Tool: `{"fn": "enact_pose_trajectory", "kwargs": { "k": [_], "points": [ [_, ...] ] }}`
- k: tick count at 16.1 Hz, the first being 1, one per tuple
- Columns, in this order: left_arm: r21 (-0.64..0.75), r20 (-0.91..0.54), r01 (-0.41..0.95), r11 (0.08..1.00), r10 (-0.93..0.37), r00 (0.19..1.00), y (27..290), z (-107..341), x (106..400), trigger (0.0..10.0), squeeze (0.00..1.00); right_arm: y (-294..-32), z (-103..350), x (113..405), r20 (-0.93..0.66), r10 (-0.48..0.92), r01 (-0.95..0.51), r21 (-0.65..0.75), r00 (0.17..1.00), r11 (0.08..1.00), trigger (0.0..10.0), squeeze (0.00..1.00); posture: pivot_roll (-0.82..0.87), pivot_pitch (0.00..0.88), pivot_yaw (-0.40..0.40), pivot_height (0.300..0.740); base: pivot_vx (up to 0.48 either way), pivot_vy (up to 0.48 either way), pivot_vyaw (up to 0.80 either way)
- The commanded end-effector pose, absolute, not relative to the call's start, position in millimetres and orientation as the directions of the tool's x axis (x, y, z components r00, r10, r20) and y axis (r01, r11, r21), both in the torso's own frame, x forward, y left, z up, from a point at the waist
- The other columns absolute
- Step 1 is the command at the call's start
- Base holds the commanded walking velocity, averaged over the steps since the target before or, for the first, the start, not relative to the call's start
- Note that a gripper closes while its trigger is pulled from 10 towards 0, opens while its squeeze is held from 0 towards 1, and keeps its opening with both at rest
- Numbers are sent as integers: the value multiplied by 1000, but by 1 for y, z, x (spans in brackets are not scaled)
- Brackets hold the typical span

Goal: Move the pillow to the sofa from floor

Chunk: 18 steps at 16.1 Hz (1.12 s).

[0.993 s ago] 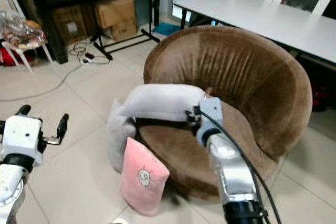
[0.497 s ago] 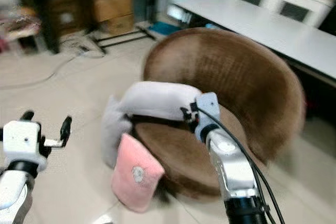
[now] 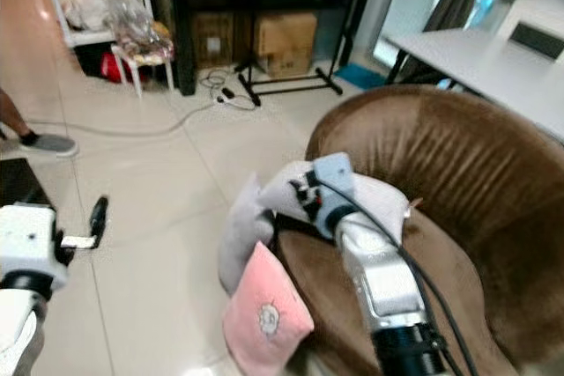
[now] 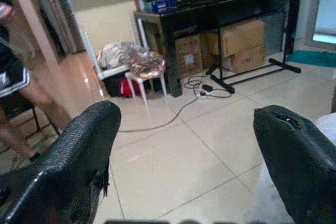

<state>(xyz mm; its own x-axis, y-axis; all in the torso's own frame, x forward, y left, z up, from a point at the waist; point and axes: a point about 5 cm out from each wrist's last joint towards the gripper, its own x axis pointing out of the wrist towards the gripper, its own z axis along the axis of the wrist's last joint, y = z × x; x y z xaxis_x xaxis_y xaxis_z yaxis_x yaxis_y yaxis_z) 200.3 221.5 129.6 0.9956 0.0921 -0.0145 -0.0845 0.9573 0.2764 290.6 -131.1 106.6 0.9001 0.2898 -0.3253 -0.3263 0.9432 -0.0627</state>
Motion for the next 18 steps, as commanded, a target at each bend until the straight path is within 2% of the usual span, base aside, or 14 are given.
{"fn": "enact_pose_trajectory", "kwargs": {
  "k": [1, 5, 9, 18],
  "points": [
    [280, -18, -59, 958, 66, 998, 218, 129, 202, 10000, 0, -141, 105, 292, -342, 241, -282, -76, 908, 956, 10000, 0, 66, 0, -53, 740, 334, 0, 0],
    [315, -21, -33, 948, 41, 999, 219, 128, 211, 10000, 0, -147, 107, 293, -321, 192, -235, -101, 928, 967, 10000, 0, 28, 0, -9, 740, 150, 0, 0],
    [326, -19, -24, 945, 32, 999, 209, 122, 217, 10000, 0, -155, 111, 293, -312, 190, -226, -83, 931, 971, 10000, 0, 17, 0, -38, 740, 0, 0, 0],
    [322, -4, -83, 943, 89, 996, 216, 114, 209, 10000, 0, -163, 112, 294, -303, 177, -205, -65, 937, 977, 10000, 0, 15, 0, -78, 660, 0, 0, 0]
  ]
}}
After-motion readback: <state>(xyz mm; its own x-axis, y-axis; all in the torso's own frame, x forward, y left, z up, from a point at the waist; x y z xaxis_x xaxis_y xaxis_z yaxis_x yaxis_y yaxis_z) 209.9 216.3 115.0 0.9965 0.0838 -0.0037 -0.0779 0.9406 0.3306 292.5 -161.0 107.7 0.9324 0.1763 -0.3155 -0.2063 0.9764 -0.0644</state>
